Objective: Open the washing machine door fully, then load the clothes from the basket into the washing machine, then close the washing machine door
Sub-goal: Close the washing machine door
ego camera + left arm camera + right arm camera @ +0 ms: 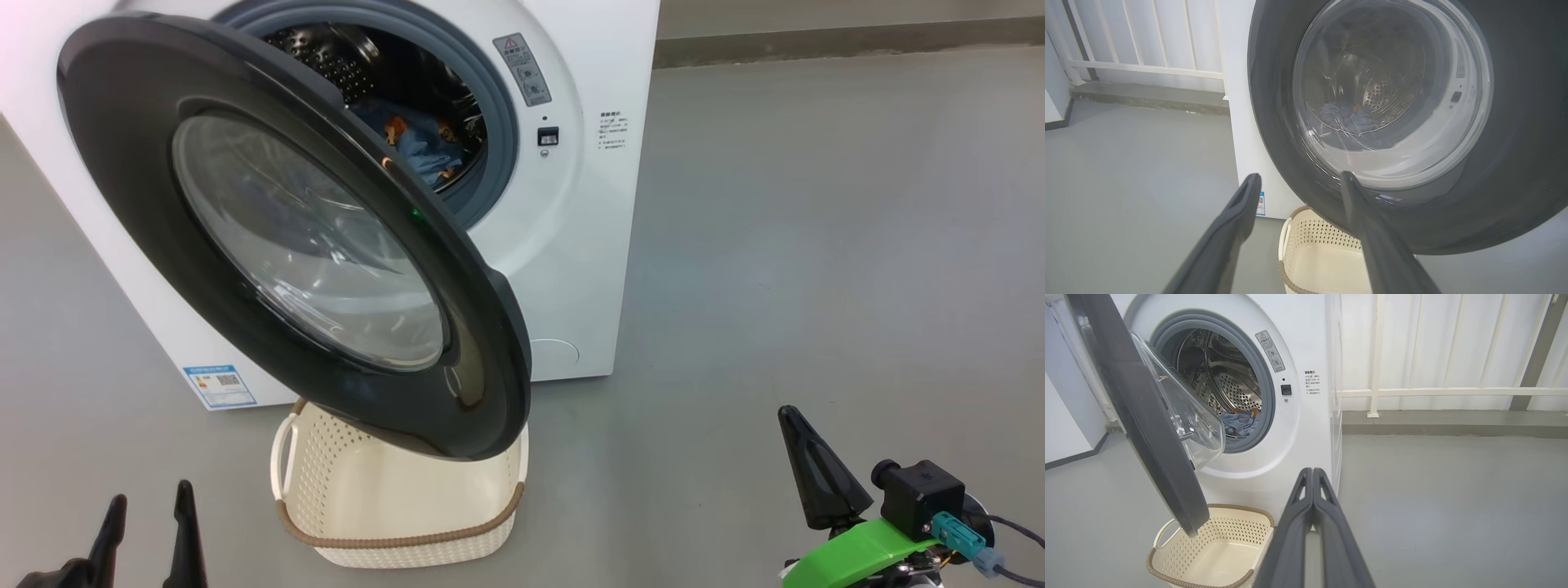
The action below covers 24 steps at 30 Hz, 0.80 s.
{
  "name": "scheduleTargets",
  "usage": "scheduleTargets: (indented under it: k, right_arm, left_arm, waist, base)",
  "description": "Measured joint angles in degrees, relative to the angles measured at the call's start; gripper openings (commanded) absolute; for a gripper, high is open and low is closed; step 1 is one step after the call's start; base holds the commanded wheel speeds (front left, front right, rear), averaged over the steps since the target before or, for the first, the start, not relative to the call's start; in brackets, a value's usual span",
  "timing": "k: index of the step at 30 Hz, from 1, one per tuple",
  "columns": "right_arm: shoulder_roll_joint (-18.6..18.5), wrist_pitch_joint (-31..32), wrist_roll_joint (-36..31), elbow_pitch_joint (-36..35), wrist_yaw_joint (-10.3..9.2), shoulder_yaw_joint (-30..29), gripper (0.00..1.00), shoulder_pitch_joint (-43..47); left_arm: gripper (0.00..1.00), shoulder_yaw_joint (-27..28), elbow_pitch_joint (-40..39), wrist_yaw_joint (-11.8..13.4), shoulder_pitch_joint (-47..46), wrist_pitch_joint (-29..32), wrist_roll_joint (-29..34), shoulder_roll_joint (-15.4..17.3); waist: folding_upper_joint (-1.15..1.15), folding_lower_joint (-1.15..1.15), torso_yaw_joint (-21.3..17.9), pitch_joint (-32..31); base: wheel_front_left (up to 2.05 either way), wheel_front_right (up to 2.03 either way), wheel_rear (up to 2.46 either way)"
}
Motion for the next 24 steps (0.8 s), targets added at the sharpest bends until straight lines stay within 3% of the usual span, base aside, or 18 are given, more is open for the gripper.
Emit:
scheduleTargets:
  k: [13, 24]
  right_arm:
    - [0.25, 0.00, -0.12, -0.22, 0.00, -0.08, 0.00, -1.05]
    - [0.83, -0.01, -0.35, -6.83, 0.00, 2.54, 0.00, -6.34]
  left_arm:
    - [1.00, -0.92, -0.49, -0.23, 0.10, 0.00, 0.09, -0.66]
    - [1.00, -1.86, -0.69, -0.23, 0.10, 0.00, 0.05, -1.21]
  waist:
    - [0.00, 0.00, 1.77, 0.33]
    - [0.00, 0.00, 5.11, 0.44]
  base:
    - [0.00, 0.00, 0.00]
    - [0.00, 0.00, 0.00]
